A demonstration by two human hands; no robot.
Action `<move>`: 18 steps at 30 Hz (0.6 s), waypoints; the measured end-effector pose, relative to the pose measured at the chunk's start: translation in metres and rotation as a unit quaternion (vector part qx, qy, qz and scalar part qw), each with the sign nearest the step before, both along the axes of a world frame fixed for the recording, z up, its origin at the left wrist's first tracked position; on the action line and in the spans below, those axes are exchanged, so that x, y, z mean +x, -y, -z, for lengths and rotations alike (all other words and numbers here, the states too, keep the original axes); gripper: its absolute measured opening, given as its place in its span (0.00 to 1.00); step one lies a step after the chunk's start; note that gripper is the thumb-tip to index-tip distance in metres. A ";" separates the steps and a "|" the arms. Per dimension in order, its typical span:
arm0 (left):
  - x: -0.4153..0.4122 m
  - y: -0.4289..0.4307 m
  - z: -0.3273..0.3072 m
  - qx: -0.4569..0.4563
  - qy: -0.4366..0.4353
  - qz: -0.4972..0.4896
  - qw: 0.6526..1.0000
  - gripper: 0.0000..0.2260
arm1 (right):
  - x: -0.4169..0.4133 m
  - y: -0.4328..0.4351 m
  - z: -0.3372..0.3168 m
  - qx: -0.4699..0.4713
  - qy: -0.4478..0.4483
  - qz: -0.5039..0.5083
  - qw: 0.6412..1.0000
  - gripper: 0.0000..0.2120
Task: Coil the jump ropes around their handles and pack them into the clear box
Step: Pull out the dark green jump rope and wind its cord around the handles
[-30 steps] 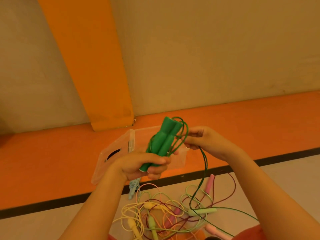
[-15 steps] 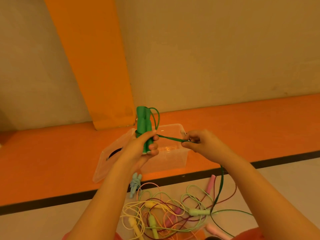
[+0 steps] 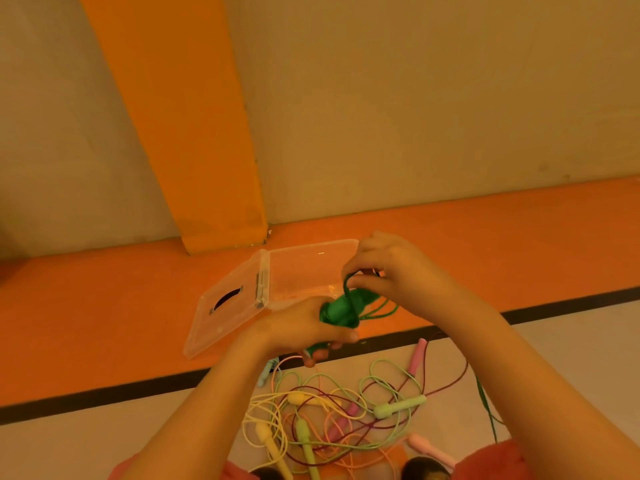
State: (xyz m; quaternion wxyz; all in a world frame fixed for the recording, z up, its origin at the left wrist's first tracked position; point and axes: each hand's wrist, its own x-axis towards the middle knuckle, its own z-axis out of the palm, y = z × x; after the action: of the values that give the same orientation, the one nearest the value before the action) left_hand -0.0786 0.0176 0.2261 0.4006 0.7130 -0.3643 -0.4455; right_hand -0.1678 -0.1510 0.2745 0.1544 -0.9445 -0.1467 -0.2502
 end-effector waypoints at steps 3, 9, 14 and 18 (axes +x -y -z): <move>-0.012 0.001 0.001 0.029 0.037 0.024 0.999 0.09 | 0.001 -0.014 0.005 0.041 -0.054 -0.041 0.997 0.05; -0.027 -0.002 -0.005 0.009 0.024 0.031 0.999 0.09 | -0.004 0.000 0.008 0.250 -0.186 -0.021 0.950 0.03; -0.029 -0.005 -0.007 0.020 0.045 0.035 0.998 0.11 | -0.008 0.001 0.008 0.279 -0.247 -0.038 0.927 0.02; -0.028 -0.012 -0.011 0.002 0.013 0.070 0.997 0.06 | -0.017 0.012 0.004 0.375 -0.298 -0.055 0.876 0.03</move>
State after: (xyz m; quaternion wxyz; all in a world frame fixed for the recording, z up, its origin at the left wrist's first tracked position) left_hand -0.1061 0.0297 0.2367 0.3623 0.6924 -0.4175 -0.4637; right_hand -0.1845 -0.1632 0.2703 0.5465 -0.8364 -0.0403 0.0161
